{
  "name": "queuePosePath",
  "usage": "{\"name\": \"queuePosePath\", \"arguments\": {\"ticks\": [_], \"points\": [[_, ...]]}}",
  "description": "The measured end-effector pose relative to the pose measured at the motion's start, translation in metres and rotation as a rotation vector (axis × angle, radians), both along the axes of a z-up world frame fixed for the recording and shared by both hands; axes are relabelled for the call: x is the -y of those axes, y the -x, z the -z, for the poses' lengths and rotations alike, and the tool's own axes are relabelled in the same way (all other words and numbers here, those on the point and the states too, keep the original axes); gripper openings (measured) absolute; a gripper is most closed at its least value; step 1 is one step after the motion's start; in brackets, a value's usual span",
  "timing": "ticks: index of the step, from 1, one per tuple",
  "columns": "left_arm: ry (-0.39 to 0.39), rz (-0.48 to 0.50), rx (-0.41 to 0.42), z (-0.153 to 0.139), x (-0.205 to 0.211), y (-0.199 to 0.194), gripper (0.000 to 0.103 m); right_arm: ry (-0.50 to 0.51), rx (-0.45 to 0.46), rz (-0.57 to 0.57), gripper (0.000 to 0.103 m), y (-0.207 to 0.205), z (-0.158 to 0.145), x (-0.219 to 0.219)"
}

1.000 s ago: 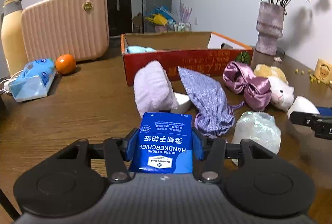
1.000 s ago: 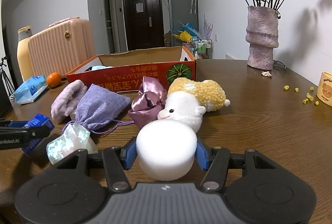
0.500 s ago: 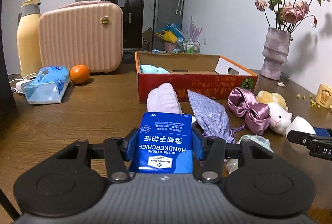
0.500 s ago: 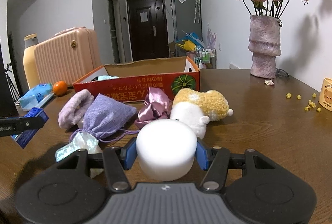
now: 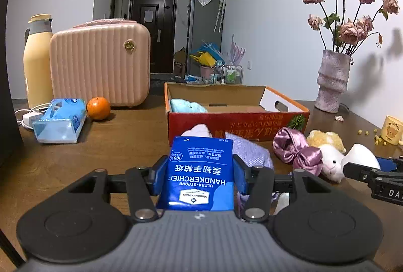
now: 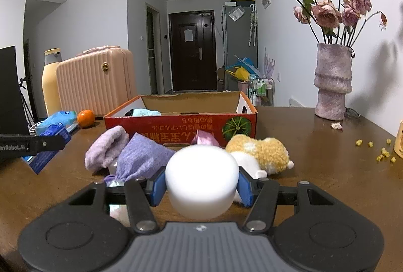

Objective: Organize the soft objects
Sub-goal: 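Lift and carry handkerchief pack and white sponge with both grippers over the box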

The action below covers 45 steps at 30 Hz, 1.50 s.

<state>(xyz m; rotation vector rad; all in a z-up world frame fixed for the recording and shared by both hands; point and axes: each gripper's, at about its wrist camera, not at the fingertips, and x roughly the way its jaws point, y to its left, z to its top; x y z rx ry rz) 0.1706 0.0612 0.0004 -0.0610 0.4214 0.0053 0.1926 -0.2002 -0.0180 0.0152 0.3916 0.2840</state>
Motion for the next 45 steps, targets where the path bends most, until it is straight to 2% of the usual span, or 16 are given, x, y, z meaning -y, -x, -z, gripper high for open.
{"name": "queuePosePath", "arguments": {"ticks": [22, 30, 45], "points": [[0.046, -0.01, 0.103, -0.041, 0.01, -0.035, 0.053, -0.014, 0.124, -0.002, 0.056, -0.044, -0.044, -0.032], [0.047, -0.037, 0.116, -0.047, 0.013, -0.063, 0.053, -0.03, 0.14, 0.015, 0.056, -0.068, -0.052, -0.038], [0.109, -0.086, 0.134, -0.058, 0.003, -0.113, 0.053, -0.029, 0.138, 0.046, 0.056, -0.117, -0.057, -0.046]]}}
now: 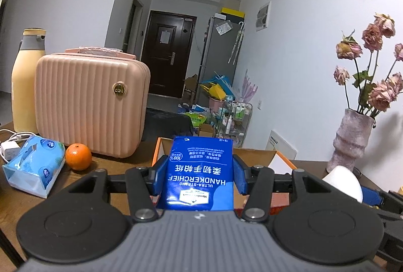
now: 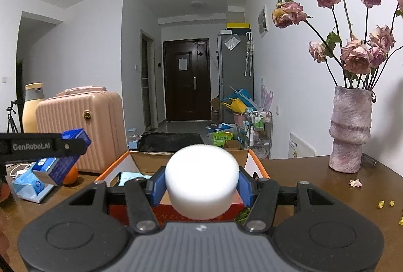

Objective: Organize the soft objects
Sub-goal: 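Lift and carry handkerchief pack and white sponge with both grippers over the box, then open both grippers to drop handkerchief pack and white sponge into the box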

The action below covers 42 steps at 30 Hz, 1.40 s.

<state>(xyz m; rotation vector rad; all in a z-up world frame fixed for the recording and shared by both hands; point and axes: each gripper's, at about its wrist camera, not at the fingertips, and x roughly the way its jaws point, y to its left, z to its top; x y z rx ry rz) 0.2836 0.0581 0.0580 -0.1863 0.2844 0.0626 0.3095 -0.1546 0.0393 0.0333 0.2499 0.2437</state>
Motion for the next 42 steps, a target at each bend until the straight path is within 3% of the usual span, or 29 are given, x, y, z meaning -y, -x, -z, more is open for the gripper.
{"name": "queuePosePath", "arguments": {"ticks": [16, 42], "points": [[-0.004, -0.007, 0.008, -0.003, 0.0, -0.044, 0.053, -0.017, -0.026, 0.019, 0.056, -0.054, -0.006, -0.01], [-0.087, -0.018, -0.093, 0.024, 0.011, -0.13, 0.053, 0.099, -0.128, 0.046, 0.056, -0.138, 0.013, -0.032]]}}
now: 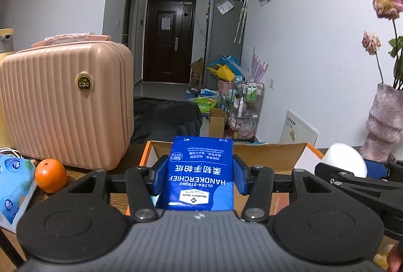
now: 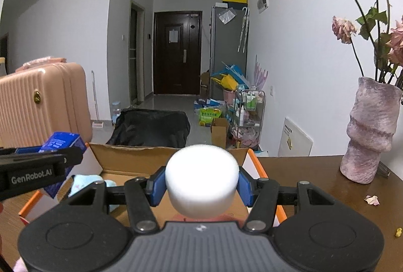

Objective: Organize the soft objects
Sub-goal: 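Open both grippers to drop handkerchief pack and white sponge into the box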

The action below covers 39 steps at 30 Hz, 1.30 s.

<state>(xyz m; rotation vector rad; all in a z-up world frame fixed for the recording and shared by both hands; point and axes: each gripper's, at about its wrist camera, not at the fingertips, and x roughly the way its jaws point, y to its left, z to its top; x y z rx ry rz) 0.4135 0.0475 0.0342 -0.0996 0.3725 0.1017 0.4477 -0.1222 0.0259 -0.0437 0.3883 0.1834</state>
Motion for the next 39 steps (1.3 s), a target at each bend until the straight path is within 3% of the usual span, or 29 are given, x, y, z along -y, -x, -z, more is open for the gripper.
{"name": "queuePosePath", "arguments": {"ticks": [20, 23, 25, 27, 29, 31, 39], "points": [[-0.067, -0.038, -0.045, 0.022, -0.006, -0.021, 0.053, 0.026, -0.059, 0.001, 0.057, -0.012, 0.017, -0.001], [-0.067, -0.037, -0.045, 0.022, -0.006, -0.021, 0.053, 0.02, -0.059, 0.005, 0.059, -0.012, 0.017, 0.0], [-0.064, -0.035, -0.048, 0.022, -0.006, -0.021, 0.055, 0.013, -0.06, 0.011, 0.069, -0.013, 0.017, 0.002], [-0.056, -0.034, -0.054, 0.022, -0.007, -0.021, 0.067, 0.005, -0.059, 0.027, 0.084, -0.013, 0.016, 0.005], [-0.051, -0.049, -0.058, 0.022, -0.008, -0.022, 0.092, -0.005, -0.056, 0.038, 0.099, -0.015, 0.015, 0.009], [-0.041, -0.072, -0.051, 0.021, -0.01, -0.021, 0.103, -0.011, -0.056, 0.045, 0.102, -0.015, 0.015, 0.011], [-0.037, -0.123, -0.031, 0.018, -0.013, -0.017, 0.103, -0.007, -0.05, 0.046, 0.103, -0.013, 0.014, 0.011]]}}
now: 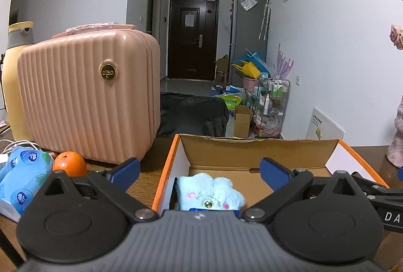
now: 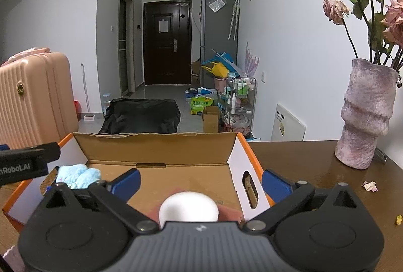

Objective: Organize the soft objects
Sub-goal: 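Open both grippers to drop handkerchief pack and white sponge into the box, then withdraw both tools from the box back toward the remaining soft items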

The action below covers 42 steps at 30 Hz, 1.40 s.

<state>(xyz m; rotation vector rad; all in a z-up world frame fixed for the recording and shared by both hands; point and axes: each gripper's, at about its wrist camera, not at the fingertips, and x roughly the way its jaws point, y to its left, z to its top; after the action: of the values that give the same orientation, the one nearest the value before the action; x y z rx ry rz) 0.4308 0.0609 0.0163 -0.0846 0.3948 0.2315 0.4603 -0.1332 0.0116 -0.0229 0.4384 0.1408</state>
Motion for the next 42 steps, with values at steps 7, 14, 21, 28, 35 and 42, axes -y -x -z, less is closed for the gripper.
{"name": "queuePosePath", "arguments": {"ticks": [7, 14, 21, 28, 35, 42], "points": [[-0.002, -0.002, 0.002, -0.001, 0.0, 0.001, 0.103, 0.001, -0.001, 0.004, 0.103, 0.0, 0.0, 0.0], [0.0, -0.002, -0.002, -0.001, -0.001, 0.002, 0.103, -0.003, 0.001, 0.0, 0.103, 0.001, 0.0, 0.001], [-0.007, -0.01, 0.003, -0.003, -0.001, 0.01, 0.103, -0.004, 0.016, -0.008, 0.103, 0.012, -0.003, 0.003], [-0.021, -0.022, 0.019, -0.006, 0.0, 0.028, 0.103, -0.002, 0.027, -0.014, 0.103, 0.029, -0.005, 0.007], [-0.017, -0.025, 0.034, -0.009, -0.002, 0.048, 0.103, -0.008, 0.045, -0.02, 0.103, 0.052, -0.006, 0.012], [-0.024, -0.015, 0.048, -0.009, -0.001, 0.069, 0.103, -0.012, 0.063, -0.027, 0.103, 0.078, -0.006, 0.018]]}}
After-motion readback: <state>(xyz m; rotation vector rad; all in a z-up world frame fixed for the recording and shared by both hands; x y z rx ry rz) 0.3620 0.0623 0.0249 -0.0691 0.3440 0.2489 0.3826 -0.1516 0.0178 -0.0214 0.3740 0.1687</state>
